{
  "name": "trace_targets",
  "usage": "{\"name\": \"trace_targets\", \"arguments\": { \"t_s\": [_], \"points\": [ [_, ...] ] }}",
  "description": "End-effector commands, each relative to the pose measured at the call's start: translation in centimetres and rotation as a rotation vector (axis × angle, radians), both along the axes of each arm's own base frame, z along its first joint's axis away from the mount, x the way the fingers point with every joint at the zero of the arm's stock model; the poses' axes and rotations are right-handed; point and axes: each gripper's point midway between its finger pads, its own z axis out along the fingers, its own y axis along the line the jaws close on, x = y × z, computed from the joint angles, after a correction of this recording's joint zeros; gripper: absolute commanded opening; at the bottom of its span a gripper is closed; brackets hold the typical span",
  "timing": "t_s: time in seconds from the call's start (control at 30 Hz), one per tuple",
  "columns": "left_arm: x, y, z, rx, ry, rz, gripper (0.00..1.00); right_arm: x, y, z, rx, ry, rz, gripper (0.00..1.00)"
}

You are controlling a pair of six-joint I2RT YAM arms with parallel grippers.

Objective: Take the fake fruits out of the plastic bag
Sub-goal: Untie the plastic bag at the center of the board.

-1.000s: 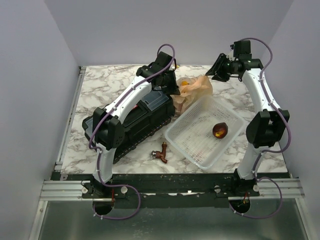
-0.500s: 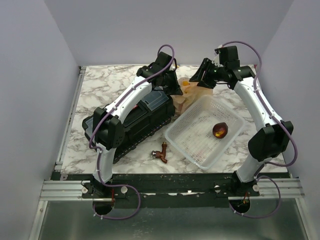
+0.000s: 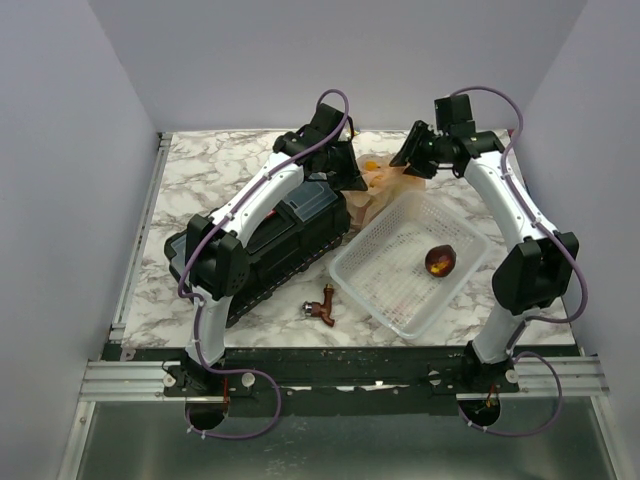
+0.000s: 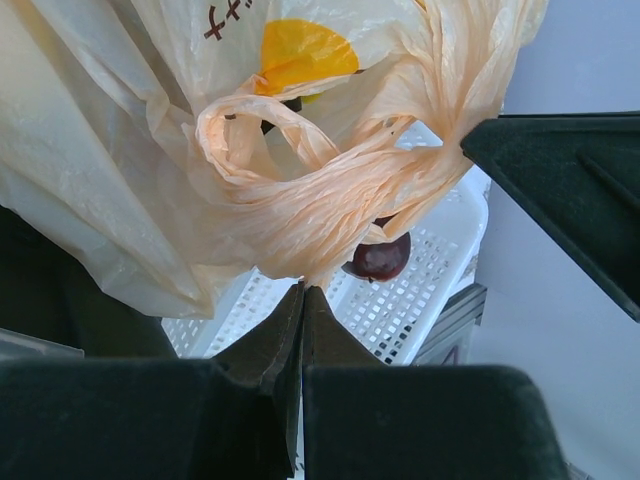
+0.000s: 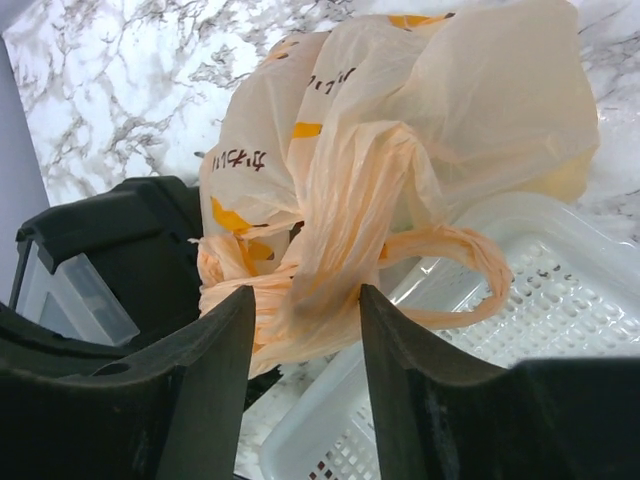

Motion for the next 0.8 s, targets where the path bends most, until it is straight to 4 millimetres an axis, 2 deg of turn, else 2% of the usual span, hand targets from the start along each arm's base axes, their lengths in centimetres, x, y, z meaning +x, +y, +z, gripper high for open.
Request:
{"name": "trace_targets", "arguments": {
  "t_s": [0.0,0.1,0.2,0.33,0.5,0.6,0.77],
  "points": [
    [-1.0,-0.9,1.8,-0.041,-0.004,-0.035,0.0,1.0,0.0,-1.5,-0.011,0.018,-0.005,0.43],
    [-1.1,-0.8,1.8,-0.036,-0.005,-0.037,0.0,1.5,-0.1,-1.2,-0.014,0.006,-0.02,0.29],
    [-1.1,-0.6,1.7,-0.025,-0.012,-0.035,0.0,2.4,-0.7,-0.5,-0.021,-0.009,-0.065,0.23],
    [-1.2,-0.3,2.0,-0.011,-0.022,-0.033,0.0,4.5,-1.7,1.3,0.047,-0.021,-0.144,0.02],
    [-1.8,0.3,2.0,0.01,-0.029,-0.035,0.0,7.1,-3.9,1.8,0.192,0.024,-0.24,0.01],
    [-2.1,0.7,1.9,0.023,-0.035,-0.039,0.0,8.5,-4.5,1.6,0.261,0.039,-0.259,0.01],
    [-2.6,1.1,2.1,0.032,-0.042,-0.047,0.0,10.3,-4.8,-0.1,0.312,0.07,-0.244,0.01]
  ]
}}
